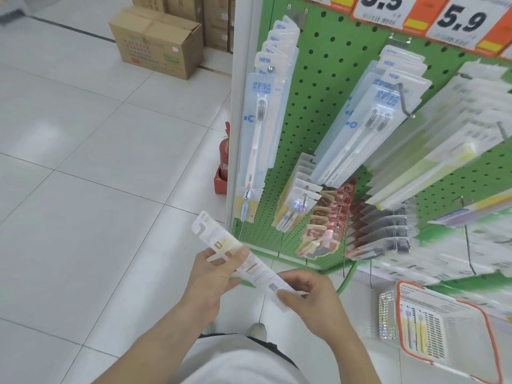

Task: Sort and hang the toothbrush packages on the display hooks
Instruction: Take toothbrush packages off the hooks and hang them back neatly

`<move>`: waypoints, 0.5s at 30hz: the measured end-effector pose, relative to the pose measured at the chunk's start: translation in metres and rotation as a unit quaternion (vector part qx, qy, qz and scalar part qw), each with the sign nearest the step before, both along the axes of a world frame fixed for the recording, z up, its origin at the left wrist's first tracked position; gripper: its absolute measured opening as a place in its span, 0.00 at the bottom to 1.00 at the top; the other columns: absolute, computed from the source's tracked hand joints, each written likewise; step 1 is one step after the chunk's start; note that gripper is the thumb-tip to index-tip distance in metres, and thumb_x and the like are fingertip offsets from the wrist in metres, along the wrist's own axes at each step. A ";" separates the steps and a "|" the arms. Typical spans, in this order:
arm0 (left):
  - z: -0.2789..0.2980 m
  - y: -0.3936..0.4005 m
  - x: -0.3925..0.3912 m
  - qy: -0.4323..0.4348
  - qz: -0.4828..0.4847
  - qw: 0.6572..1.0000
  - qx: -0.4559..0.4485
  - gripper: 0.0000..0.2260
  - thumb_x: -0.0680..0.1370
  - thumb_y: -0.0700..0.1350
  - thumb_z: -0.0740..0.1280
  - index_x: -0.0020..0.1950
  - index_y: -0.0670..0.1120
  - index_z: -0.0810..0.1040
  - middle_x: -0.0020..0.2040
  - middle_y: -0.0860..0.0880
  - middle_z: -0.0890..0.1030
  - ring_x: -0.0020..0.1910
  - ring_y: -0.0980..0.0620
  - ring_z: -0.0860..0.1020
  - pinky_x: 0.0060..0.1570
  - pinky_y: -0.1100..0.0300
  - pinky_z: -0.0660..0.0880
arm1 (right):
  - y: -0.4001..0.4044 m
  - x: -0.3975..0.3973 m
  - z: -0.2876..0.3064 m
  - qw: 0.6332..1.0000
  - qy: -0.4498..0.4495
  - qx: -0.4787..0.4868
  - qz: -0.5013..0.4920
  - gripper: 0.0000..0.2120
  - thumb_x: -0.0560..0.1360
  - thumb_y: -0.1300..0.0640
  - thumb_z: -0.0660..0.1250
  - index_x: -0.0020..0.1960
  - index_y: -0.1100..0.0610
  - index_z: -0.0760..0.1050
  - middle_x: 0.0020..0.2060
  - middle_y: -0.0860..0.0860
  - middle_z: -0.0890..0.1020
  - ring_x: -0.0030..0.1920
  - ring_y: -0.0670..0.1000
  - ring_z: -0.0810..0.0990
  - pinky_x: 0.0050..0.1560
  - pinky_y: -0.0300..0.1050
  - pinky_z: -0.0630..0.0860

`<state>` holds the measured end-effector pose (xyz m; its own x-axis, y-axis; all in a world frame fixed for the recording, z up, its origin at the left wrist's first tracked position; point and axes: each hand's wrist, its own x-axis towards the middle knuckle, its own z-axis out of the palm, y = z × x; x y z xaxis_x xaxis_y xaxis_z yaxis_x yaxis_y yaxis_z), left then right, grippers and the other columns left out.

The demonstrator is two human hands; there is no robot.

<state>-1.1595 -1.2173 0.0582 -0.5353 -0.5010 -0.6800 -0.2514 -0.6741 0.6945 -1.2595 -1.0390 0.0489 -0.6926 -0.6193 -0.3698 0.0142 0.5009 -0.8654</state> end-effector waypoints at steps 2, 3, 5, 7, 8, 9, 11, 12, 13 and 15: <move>-0.004 0.007 0.000 -0.004 0.001 1.000 -0.007 0.35 0.64 0.50 0.79 0.67 0.43 0.69 0.58 0.43 0.82 0.55 0.49 0.83 0.59 0.47 0.80 | 0.003 0.001 -0.007 0.994 0.099 0.029 0.019 0.20 0.72 0.69 0.73 0.47 0.42 0.86 0.47 0.35 0.86 0.46 0.41 0.84 0.49 0.39 0.80; -0.007 0.010 0.000 0.000 0.015 1.000 -0.005 0.33 0.68 0.48 0.79 0.67 0.41 0.69 0.57 0.43 0.80 0.58 0.46 0.82 0.60 0.45 0.79 | 0.005 0.001 -0.011 0.988 0.149 0.035 0.036 0.21 0.71 0.69 0.74 0.48 0.42 0.86 0.47 0.33 0.85 0.46 0.38 0.83 0.51 0.36 0.79; -0.013 0.013 -0.002 0.009 0.045 0.999 0.005 0.17 0.76 0.41 0.74 0.61 0.37 0.73 0.53 0.41 0.79 0.58 0.42 0.82 0.58 0.44 0.80 | 0.008 0.003 -0.016 0.972 0.219 0.050 0.072 0.20 0.70 0.68 0.75 0.50 0.44 0.87 0.49 0.31 0.83 0.48 0.35 0.80 0.53 0.30 0.75; -0.018 0.010 -0.003 0.014 0.049 0.999 0.002 0.03 0.80 0.36 0.67 0.53 0.37 0.76 0.49 0.40 0.80 0.52 0.42 0.83 0.51 0.47 0.81 | 0.008 0.005 -0.016 0.970 0.219 0.063 0.089 0.16 0.69 0.64 0.77 0.50 0.44 0.87 0.51 0.32 0.82 0.52 0.35 0.80 0.55 0.29 0.73; -0.019 0.007 -0.003 0.012 0.046 0.999 -0.005 0.03 0.81 0.34 0.65 0.53 0.37 0.77 0.48 0.41 0.82 0.48 0.43 0.83 0.48 0.50 0.80 | 0.008 0.007 -0.015 0.974 0.196 0.067 0.090 0.14 0.69 0.61 0.78 0.50 0.45 0.87 0.52 0.32 0.83 0.53 0.35 0.80 0.56 0.28 0.72; -0.021 0.004 -0.003 0.010 0.036 0.999 -0.018 0.05 0.82 0.33 0.64 0.53 0.36 0.79 0.47 0.41 0.84 0.47 0.43 0.83 0.47 0.50 0.80 | 0.008 0.009 -0.014 0.979 0.168 0.074 0.089 0.12 0.70 0.58 0.79 0.51 0.45 0.87 0.52 0.33 0.83 0.53 0.34 0.80 0.57 0.29 0.73; -0.026 0.001 -0.004 0.008 -0.004 0.997 -0.074 0.05 0.81 0.34 0.65 0.53 0.37 0.81 0.47 0.40 0.86 0.48 0.39 0.84 0.50 0.45 0.81 | 0.007 0.012 -0.013 0.985 0.122 0.091 0.083 0.11 0.72 0.53 0.77 0.54 0.44 0.86 0.49 0.34 0.85 0.51 0.35 0.82 0.57 0.35 0.77; -0.026 0.001 -0.004 0.007 -0.034 0.993 -0.114 0.04 0.80 0.36 0.67 0.52 0.39 0.82 0.48 0.40 0.86 0.50 0.37 0.84 0.54 0.42 0.80 | 0.007 0.013 -0.013 0.986 0.114 0.092 0.077 0.10 0.74 0.53 0.76 0.54 0.44 0.85 0.46 0.33 0.85 0.50 0.36 0.82 0.56 0.38 0.78; -0.027 0.001 -0.005 0.007 -0.066 0.986 -0.151 0.04 0.79 0.39 0.70 0.51 0.41 0.83 0.48 0.41 0.86 0.51 0.36 0.84 0.56 0.39 0.79 | 0.006 0.013 -0.012 0.987 0.116 0.084 0.069 0.08 0.75 0.54 0.74 0.52 0.43 0.85 0.45 0.32 0.84 0.49 0.36 0.83 0.55 0.39 0.79; -0.028 0.002 -0.008 0.011 -0.128 0.966 -0.226 0.04 0.78 0.44 0.71 0.51 0.45 0.83 0.48 0.45 0.87 0.52 0.40 0.83 0.55 0.42 0.79 | 0.004 0.012 -0.007 0.990 0.128 0.055 0.025 0.09 0.76 0.55 0.73 0.50 0.40 0.83 0.45 0.32 0.84 0.50 0.38 0.83 0.54 0.40 0.80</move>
<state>-1.1676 -1.2158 0.0303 -0.6929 -0.5935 -0.4095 -0.3511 -0.2183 0.9105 -1.2475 -1.0353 0.0416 -0.7415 -0.6212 -0.2536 -0.2253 0.5865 -0.7780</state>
